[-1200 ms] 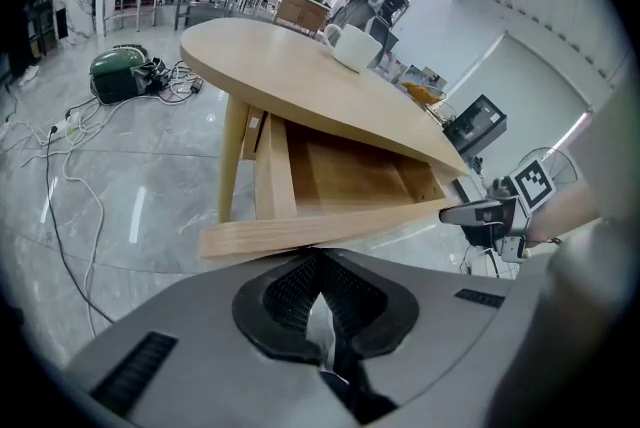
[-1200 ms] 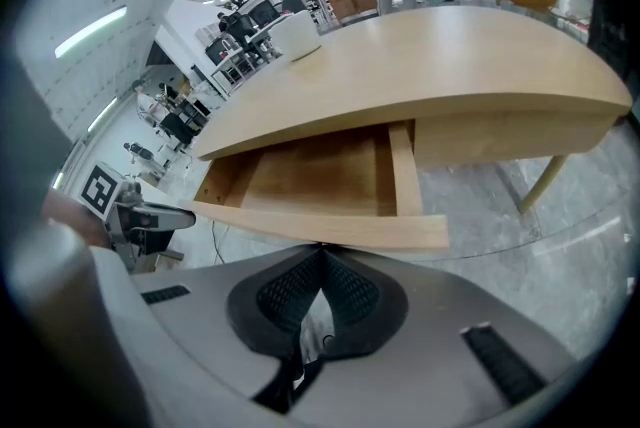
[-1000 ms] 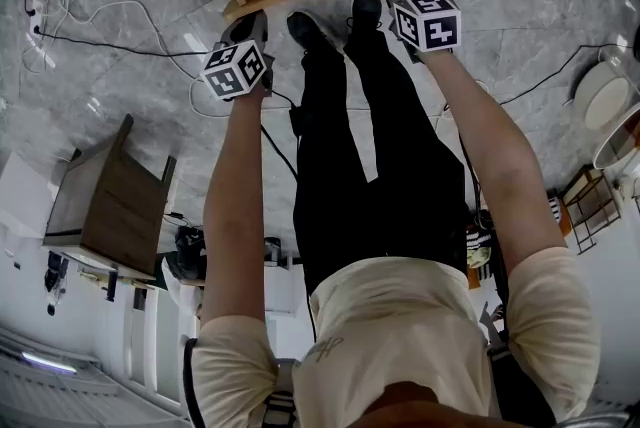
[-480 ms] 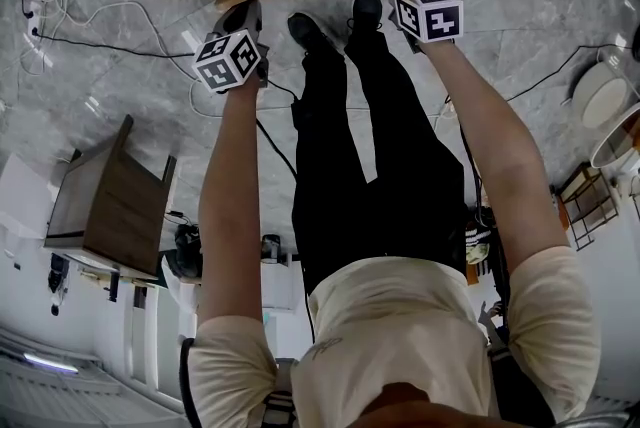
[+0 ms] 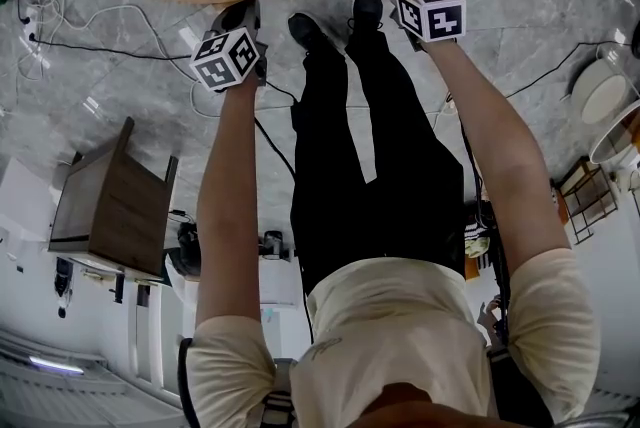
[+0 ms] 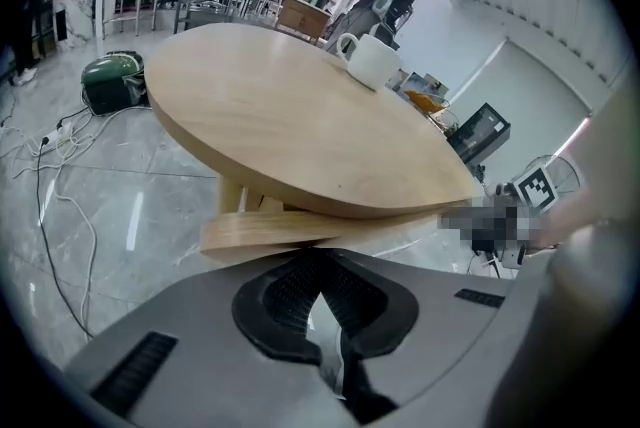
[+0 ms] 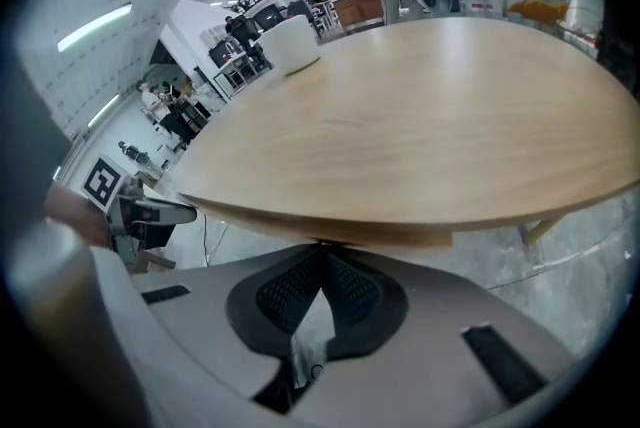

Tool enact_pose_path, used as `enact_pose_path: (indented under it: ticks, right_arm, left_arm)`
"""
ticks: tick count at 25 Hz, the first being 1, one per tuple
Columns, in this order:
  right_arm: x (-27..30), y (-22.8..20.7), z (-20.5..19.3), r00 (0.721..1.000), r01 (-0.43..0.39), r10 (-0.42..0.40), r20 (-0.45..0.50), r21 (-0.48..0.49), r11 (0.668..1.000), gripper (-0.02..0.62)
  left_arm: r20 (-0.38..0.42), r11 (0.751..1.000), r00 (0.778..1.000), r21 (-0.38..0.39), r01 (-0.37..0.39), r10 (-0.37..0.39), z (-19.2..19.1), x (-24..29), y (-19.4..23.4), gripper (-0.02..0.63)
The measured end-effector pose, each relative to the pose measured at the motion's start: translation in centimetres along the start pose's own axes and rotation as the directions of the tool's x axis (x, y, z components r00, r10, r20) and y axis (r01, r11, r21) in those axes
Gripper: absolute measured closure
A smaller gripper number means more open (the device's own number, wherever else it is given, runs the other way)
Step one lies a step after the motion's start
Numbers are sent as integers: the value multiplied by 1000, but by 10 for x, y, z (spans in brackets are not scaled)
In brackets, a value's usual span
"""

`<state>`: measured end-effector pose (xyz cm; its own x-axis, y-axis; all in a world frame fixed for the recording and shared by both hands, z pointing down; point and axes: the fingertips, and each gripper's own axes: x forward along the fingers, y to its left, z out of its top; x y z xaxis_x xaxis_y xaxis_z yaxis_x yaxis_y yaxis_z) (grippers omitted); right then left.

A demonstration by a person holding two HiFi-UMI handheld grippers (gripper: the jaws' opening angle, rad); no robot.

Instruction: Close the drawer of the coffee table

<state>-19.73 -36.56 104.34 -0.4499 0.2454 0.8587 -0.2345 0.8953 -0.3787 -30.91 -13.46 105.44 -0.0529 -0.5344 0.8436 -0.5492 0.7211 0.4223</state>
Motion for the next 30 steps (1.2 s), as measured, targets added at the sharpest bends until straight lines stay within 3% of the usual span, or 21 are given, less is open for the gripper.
enact_pose_path:
  ticks: [18,23,30]
  right_arm:
    - [6,-4,2,999,30,-30,-17,20,999,600]
    - [10,-6,-1,998,18,-18,-67,-1,1000,600]
    - [-11,-3,-22,990,22,-26,-138,-30,999,600]
  left_arm:
    - [-53,999,998,30,29,-27,1,11,2,601]
    - [-66,996,994,-31,85,-86,1,9,7,601]
    - [-97,998,993,-14,69,-70,-19,-15,4,601]
